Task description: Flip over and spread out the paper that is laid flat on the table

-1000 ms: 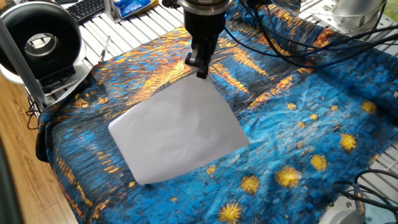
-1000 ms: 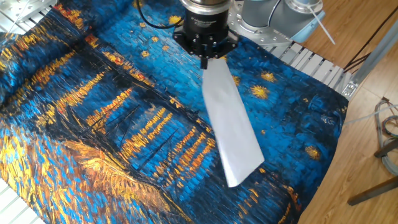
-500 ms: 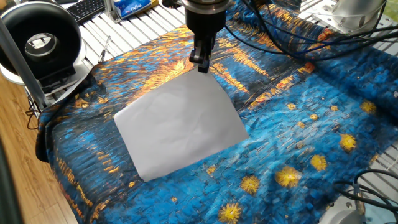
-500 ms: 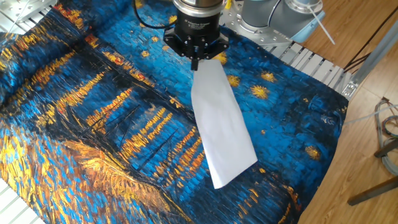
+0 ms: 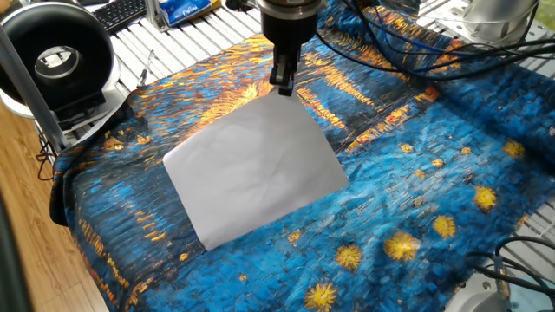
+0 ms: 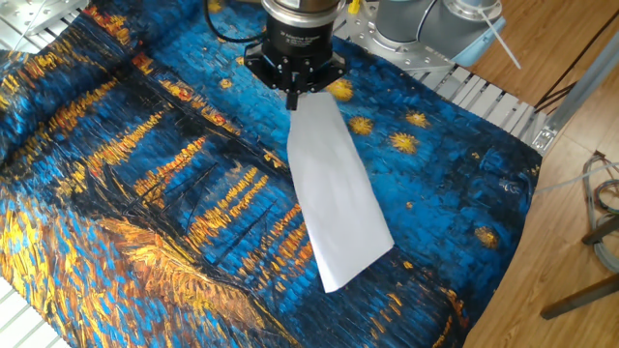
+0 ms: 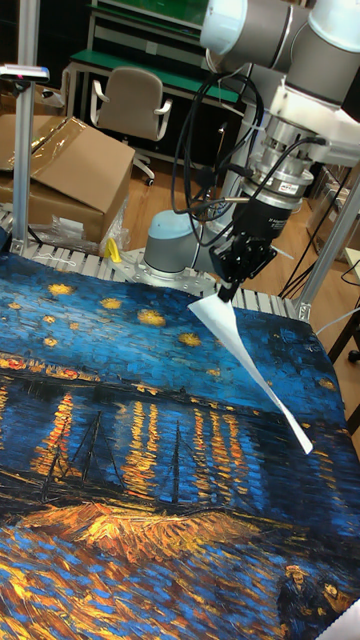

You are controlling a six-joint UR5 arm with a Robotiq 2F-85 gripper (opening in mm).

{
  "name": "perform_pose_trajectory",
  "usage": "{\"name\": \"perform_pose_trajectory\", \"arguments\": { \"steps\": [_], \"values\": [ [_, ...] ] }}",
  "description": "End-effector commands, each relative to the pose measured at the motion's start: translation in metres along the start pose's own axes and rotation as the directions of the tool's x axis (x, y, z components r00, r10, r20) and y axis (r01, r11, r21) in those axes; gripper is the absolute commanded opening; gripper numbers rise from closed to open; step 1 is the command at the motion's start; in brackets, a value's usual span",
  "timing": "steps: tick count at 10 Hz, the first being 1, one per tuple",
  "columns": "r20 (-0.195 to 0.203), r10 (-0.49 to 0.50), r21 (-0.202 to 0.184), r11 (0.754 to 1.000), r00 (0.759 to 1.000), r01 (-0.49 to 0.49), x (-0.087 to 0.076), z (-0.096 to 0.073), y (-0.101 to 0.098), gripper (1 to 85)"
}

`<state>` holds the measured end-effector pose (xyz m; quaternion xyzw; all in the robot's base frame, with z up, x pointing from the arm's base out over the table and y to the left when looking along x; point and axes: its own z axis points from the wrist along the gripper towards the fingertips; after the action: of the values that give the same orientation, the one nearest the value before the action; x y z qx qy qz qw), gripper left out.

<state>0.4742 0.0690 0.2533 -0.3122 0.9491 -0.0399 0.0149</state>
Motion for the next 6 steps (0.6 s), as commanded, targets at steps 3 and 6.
{"name": "perform_pose_trajectory", "arguments": {
  "steps": [3,6],
  "values": [
    [0.045,-0.035,0.003,0.999,0.998,0.034,-0.015,0.016,-0.003,1.0],
    [0.051,-0.053,0.031,0.998,0.997,0.052,-0.02,0.022,-0.01,1.0]
  ]
}}
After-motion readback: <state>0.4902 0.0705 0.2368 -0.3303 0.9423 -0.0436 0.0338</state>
